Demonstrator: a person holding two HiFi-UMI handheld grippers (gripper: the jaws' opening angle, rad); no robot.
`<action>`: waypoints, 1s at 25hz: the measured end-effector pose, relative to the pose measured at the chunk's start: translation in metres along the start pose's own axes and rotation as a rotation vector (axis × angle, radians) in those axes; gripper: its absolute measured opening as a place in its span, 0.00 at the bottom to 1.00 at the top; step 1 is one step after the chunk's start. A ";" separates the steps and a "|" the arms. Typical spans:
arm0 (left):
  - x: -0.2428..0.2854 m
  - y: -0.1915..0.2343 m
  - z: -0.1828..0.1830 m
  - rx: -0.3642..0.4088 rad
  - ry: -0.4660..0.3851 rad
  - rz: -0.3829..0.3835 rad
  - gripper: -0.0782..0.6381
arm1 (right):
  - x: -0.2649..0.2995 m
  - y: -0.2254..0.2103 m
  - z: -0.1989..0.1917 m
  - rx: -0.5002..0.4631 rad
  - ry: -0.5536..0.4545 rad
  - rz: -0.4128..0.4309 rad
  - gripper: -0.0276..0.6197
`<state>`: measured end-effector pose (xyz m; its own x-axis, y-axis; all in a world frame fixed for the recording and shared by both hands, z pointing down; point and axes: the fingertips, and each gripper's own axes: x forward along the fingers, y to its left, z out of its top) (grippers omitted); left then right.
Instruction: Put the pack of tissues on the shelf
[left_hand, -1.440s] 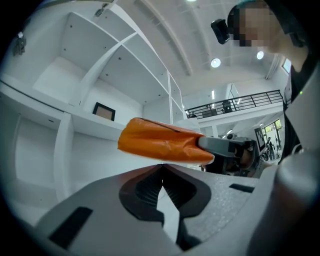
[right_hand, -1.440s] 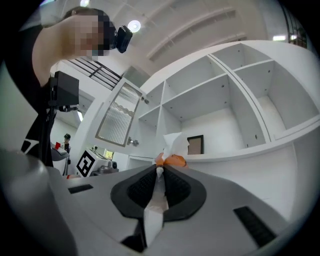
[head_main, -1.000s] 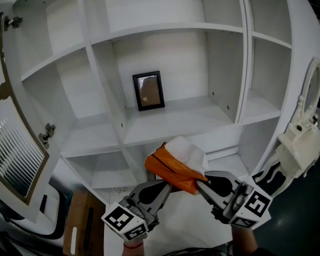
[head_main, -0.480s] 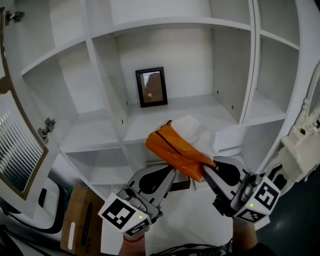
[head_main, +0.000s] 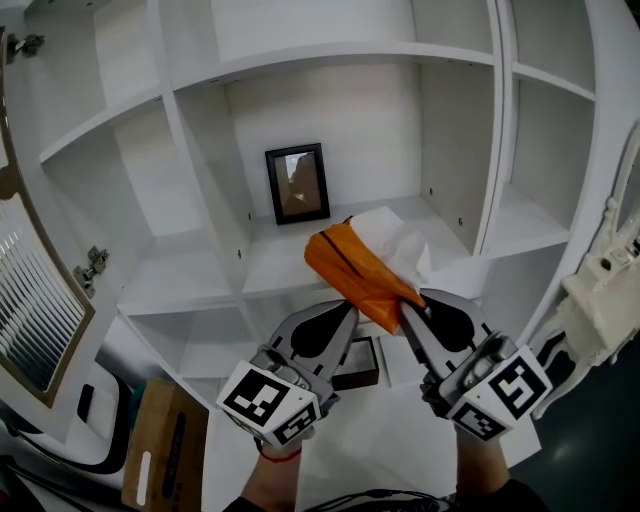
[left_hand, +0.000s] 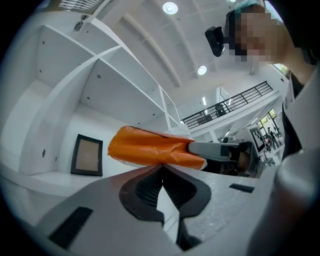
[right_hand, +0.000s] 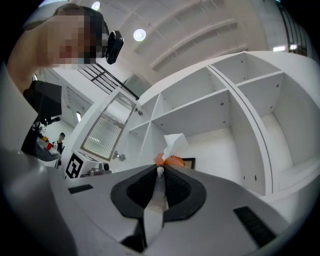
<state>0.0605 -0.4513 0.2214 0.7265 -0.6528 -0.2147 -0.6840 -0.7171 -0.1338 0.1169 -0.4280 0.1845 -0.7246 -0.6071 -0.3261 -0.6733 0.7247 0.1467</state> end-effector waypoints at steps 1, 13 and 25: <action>0.003 0.001 -0.001 -0.001 0.004 0.002 0.12 | 0.002 -0.003 -0.001 -0.016 0.009 -0.016 0.08; 0.029 -0.015 -0.018 -0.014 0.037 -0.086 0.12 | 0.025 -0.028 -0.009 -0.168 0.097 -0.147 0.08; 0.045 -0.013 -0.022 0.003 0.040 -0.089 0.12 | 0.042 -0.051 -0.028 -0.153 0.153 -0.226 0.08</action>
<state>0.1034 -0.4772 0.2348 0.7866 -0.5955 -0.1631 -0.6165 -0.7721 -0.1539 0.1166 -0.4994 0.1898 -0.5601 -0.7976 -0.2238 -0.8257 0.5156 0.2289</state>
